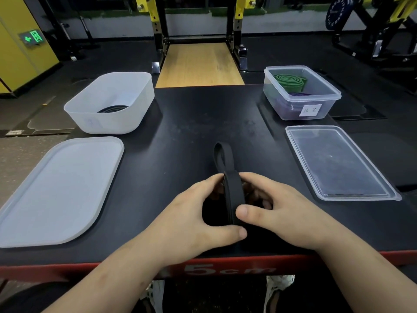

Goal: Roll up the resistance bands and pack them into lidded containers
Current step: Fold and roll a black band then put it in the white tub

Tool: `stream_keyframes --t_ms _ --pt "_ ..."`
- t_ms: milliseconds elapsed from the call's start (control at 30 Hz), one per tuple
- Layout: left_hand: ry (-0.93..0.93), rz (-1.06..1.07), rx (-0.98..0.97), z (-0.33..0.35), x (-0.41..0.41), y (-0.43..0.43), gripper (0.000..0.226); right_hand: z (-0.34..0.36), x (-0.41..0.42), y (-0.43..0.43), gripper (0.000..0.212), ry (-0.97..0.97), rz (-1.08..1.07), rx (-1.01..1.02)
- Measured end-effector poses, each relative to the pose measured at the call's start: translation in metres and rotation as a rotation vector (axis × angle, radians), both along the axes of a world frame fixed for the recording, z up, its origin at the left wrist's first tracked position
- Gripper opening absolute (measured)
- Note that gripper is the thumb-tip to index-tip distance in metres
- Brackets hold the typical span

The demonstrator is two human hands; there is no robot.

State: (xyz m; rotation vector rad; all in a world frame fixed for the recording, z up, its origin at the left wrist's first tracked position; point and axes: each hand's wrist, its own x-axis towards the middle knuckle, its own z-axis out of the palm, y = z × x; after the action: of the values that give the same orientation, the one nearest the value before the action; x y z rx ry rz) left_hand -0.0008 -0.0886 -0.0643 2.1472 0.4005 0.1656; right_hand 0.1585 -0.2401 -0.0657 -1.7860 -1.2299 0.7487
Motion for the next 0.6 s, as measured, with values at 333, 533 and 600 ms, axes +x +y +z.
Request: stream_keyframes --t_ms 333,533,600 --pt "0.015 0.004 -0.006 -0.0004 0.0005 -0.0008 0.078 0.0028 0.0015 0.0 0.041 0.019 -0.004 0.021" --pt "0.033 -0.001 -0.028 -0.0025 0.0017 -0.0028 0.074 0.0034 0.0012 -0.0053 0.054 0.082 0.067 0.011" --pt "0.053 -0.002 -0.02 -0.0045 0.0017 -0.0041 0.077 0.0031 0.0023 -0.0064 0.053 0.095 0.072 0.011"
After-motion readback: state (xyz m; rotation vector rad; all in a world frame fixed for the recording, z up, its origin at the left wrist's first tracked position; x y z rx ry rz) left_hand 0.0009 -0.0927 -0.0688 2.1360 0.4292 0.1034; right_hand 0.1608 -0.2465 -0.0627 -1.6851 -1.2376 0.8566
